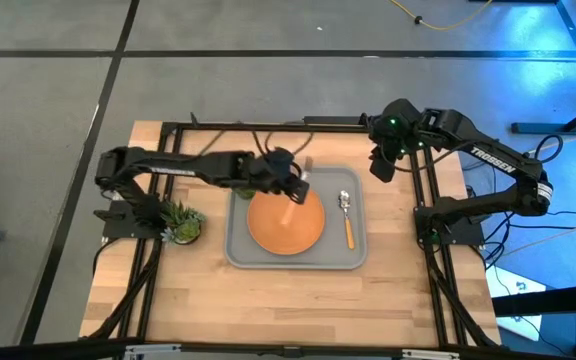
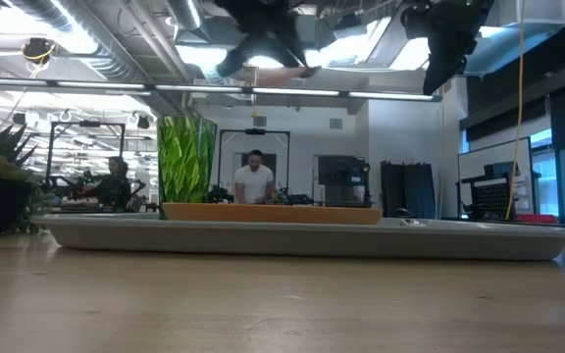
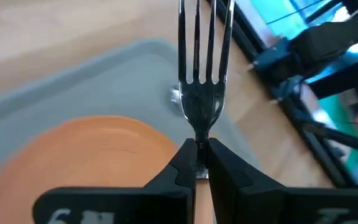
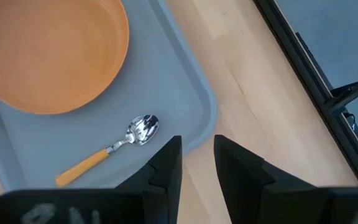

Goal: Pick and place plate/cup/fork/spoon on tray
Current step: Put the orange fork on the gray food tray to the right of the orange plate

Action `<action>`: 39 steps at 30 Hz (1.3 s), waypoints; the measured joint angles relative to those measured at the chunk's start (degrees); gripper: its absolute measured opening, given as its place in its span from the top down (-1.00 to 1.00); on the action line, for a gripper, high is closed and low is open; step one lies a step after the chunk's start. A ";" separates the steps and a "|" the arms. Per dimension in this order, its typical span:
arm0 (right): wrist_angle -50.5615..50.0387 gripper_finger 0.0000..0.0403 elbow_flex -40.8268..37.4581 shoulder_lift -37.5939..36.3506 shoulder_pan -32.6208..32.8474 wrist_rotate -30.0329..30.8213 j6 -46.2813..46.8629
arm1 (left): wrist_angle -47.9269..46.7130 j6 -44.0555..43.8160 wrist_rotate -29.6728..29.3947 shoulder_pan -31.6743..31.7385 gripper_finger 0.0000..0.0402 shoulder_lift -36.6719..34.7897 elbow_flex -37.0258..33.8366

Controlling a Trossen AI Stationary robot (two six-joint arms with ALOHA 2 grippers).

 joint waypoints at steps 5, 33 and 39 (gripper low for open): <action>-0.73 0.51 0.00 -1.23 0.00 0.04 -2.41 | 9.11 -6.66 -2.76 -2.73 0.93 5.12 -0.02; -1.02 0.51 0.00 -3.94 -0.02 -0.01 -5.24 | 22.51 -18.96 -16.83 -9.22 0.93 17.04 0.02; -1.01 0.51 0.00 -3.94 0.00 -0.02 -5.25 | 24.45 -18.92 -16.90 -9.31 0.93 19.45 0.13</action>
